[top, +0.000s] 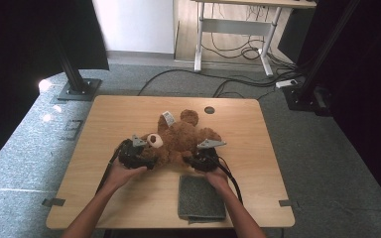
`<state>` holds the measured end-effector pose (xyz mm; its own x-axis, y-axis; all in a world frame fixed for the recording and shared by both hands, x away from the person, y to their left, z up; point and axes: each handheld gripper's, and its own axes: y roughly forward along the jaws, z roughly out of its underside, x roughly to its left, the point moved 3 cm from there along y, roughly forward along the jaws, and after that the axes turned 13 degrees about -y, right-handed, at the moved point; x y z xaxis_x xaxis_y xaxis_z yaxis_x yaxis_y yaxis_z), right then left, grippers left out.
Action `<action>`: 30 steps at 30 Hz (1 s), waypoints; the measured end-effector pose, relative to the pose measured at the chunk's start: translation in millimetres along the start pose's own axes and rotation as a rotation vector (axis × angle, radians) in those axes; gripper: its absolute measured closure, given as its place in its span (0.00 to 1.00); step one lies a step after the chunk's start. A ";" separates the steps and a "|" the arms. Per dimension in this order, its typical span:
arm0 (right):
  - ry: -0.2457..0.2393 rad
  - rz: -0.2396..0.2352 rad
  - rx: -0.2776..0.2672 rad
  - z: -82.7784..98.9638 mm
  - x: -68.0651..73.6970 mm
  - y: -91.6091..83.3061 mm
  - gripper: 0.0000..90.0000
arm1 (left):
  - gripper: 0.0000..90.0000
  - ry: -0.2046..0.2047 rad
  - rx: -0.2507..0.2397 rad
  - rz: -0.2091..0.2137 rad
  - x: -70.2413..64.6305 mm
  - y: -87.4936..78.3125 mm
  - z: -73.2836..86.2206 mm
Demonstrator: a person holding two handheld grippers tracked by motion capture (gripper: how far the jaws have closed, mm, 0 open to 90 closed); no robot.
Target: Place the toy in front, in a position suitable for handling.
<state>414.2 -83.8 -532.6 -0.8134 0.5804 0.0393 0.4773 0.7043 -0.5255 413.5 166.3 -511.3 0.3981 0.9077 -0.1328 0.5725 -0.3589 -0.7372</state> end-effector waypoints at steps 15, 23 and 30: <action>0.025 -0.011 0.004 12.3 -0.2 2.0 0.83 | 0.17 -0.042 -0.003 -0.011 12.8 20.7 -9.9; 0.036 -0.014 -0.003 13.2 -3.8 3.5 0.80 | 0.19 -0.068 -0.027 0.017 13.3 9.4 -6.3; 0.046 0.006 -0.017 11.2 -6.9 0.9 0.71 | 0.22 -0.085 -0.066 0.047 13.3 -8.6 -5.6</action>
<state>416.5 -91.7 -542.9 -0.7945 0.6027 0.0747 0.4884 0.7071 -0.5113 417.9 180.3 -503.0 0.3650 0.9038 -0.2236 0.6018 -0.4122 -0.6841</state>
